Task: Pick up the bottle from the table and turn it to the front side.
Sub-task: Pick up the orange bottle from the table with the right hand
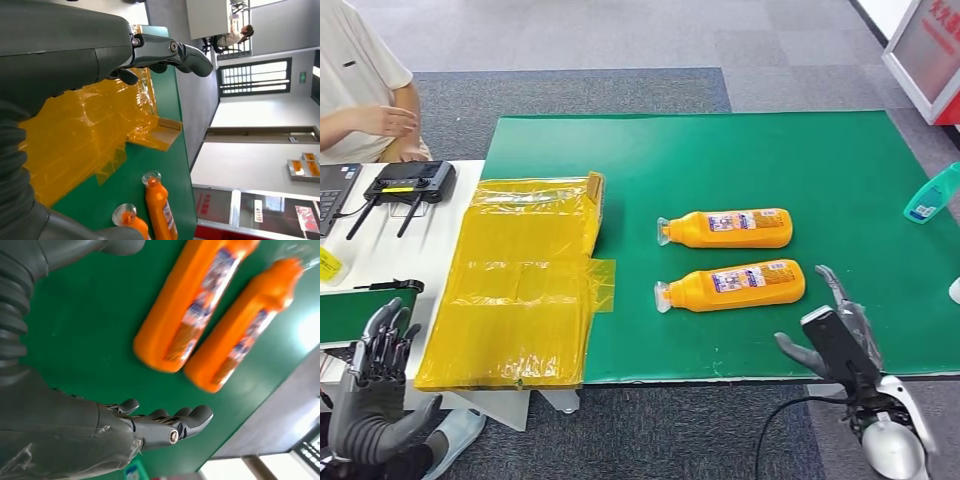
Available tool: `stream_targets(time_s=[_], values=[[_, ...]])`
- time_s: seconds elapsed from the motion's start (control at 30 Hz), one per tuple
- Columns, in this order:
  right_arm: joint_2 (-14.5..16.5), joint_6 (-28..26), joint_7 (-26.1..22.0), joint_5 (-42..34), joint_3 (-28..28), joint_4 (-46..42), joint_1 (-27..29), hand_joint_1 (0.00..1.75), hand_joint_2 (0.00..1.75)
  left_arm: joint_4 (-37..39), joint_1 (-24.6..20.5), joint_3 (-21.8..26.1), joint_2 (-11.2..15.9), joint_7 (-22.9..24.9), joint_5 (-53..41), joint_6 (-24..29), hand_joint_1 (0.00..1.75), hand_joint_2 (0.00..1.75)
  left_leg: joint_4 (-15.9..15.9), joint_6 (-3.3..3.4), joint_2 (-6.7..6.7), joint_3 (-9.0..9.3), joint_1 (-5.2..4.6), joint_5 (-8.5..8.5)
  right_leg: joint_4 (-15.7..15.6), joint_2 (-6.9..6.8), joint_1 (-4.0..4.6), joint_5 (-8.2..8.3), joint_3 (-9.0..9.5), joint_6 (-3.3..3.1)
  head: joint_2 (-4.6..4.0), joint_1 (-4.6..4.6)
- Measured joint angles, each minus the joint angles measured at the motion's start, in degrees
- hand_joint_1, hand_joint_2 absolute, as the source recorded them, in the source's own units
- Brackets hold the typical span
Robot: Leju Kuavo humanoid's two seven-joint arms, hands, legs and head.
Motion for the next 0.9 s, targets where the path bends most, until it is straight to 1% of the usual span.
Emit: stream_targets(time_s=[0.07, 0.13, 0.23, 0.3, 0.4, 0.53, 0.67, 0.9], values=[[-2.29, -0.31, 1.51, 3.95, 0.26, 0.76, -0.30, 0.00, 1.75, 0.05, 0.00, -0.16, 0.28, -0.09, 0.24, 0.11, 0.00, 1.75, 0.00, 0.01, 0.00, -0.01, -0.01, 0.00, 0.00, 0.00, -0.01, 0.00, 0.01, 0.01, 0.00, 0.01], [-4.72, -0.97, 3.60, 10.17, 1.21, 1.99, -1.22, 0.00, 1.75, 0.20, 0.00, -0.25, 0.50, -0.16, 0.45, 0.10, 0.00, 1.75, 0.00, 0.01, 0.00, -0.02, -0.02, 0.00, 0.00, 0.01, -0.02, 0.01, 0.01, 0.01, 0.00, 0.01], [-8.00, -1.42, 6.38, 19.92, 4.27, 4.76, -3.92, 0.00, 1.75, 0.49, -0.07, -0.57, 0.77, -0.17, 0.54, 0.07, 0.00, 1.75, 0.00, 0.00, 0.01, -0.01, -0.02, 0.02, 0.00, 0.02, -0.02, 0.04, 0.00, 0.02, 0.00, 0.01], [-9.88, -1.20, 7.48, 23.25, 7.12, 7.44, -6.55, 0.00, 1.75, 0.67, -0.20, -0.90, 1.01, -0.18, 0.56, 0.19, 0.00, 1.75, 0.00, 0.00, 0.02, -0.01, -0.02, 0.06, 0.00, 0.02, -0.02, 0.07, 0.00, 0.04, 0.00, 0.00], [-12.25, -0.99, 8.47, 25.19, 11.75, 11.76, -10.87, 0.00, 1.75, 0.95, -0.53, -1.57, 1.51, -0.18, 0.72, 0.71, 0.00, 1.75, 0.00, 0.04, 0.02, -0.01, -0.02, 0.13, 0.01, 0.01, -0.03, 0.11, 0.00, 0.07, 0.00, 0.00], [-14.16, -0.62, 9.02, 25.87, 17.76, 16.65, -15.89, 0.00, 1.75, 1.37, -0.77, -2.45, 2.16, -0.17, 0.86, 1.26, 0.00, 1.75, 0.00, 0.06, 0.02, -0.02, -0.03, 0.18, 0.01, 0.02, -0.03, 0.14, -0.02, 0.09, 0.00, 0.00], [-15.16, -0.05, 9.51, 26.42, 22.61, 20.51, -19.92, 0.00, 1.75, 1.92, -0.91, -3.24, 2.68, -0.15, 1.19, 1.63, 0.00, 1.75, 0.00, 0.08, 0.02, -0.03, -0.03, 0.19, 0.01, 0.01, -0.03, 0.14, -0.01, 0.09, 0.00, 0.01], [-15.90, 0.42, 10.19, 27.27, 28.78, 24.67, -25.18, 0.00, 1.75, 2.98, -1.08, -4.26, 3.05, -0.10, 1.81, 1.99, 0.00, 1.75, 0.01, 0.08, 0.01, -0.03, -0.04, 0.18, 0.00, 0.01, -0.04, 0.14, -0.02, 0.10, 0.00, 0.00]])
